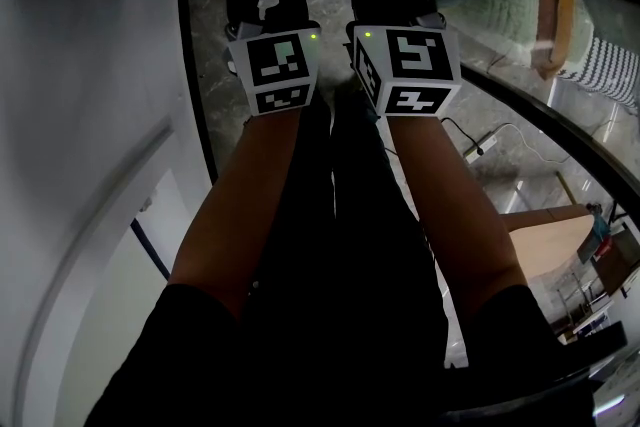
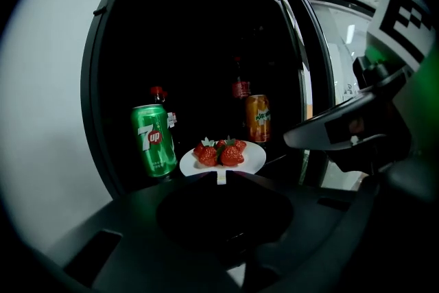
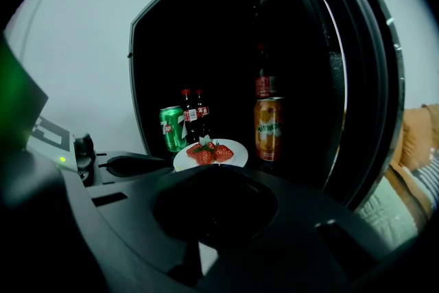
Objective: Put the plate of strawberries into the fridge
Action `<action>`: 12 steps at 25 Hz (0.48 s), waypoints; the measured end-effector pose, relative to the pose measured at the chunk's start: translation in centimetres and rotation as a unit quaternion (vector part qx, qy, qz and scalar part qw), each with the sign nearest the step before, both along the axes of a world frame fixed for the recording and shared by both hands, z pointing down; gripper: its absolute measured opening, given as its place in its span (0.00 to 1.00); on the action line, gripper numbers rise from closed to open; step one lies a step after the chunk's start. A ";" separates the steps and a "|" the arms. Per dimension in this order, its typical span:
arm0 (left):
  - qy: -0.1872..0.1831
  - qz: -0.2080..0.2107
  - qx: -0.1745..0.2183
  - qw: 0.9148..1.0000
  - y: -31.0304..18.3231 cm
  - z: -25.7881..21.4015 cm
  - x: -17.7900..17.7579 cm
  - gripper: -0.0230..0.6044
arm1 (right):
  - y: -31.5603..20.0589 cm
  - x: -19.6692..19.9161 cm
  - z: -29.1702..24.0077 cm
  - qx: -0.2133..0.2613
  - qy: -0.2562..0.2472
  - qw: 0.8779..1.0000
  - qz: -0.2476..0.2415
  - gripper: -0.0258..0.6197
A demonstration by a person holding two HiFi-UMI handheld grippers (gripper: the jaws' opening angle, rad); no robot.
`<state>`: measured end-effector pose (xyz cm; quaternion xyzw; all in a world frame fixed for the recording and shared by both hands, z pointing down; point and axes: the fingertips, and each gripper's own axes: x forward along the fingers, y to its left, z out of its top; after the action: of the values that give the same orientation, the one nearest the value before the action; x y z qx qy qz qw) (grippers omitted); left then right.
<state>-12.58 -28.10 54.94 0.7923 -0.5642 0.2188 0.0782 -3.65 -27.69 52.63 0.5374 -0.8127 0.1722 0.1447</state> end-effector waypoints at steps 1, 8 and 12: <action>0.000 0.002 0.000 1.000 0.0 0.0 0.1 0.07 | 0.0 -0.1 0.0 -0.001 0.000 1.000 -0.001 0.05; 0.009 0.009 -0.005 1.000 -0.6 0.0 0.2 0.07 | -0.5 -0.3 0.0 -0.002 0.000 1.000 -0.003 0.05; 0.012 0.015 -0.008 1.000 -0.9 0.2 0.5 0.07 | -0.9 -0.3 0.2 -0.004 0.000 1.000 -0.002 0.05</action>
<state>-12.12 -29.04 55.17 0.8024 -0.5497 0.2148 0.0883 -3.97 -28.59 52.88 0.5354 -0.8131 0.1751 0.1467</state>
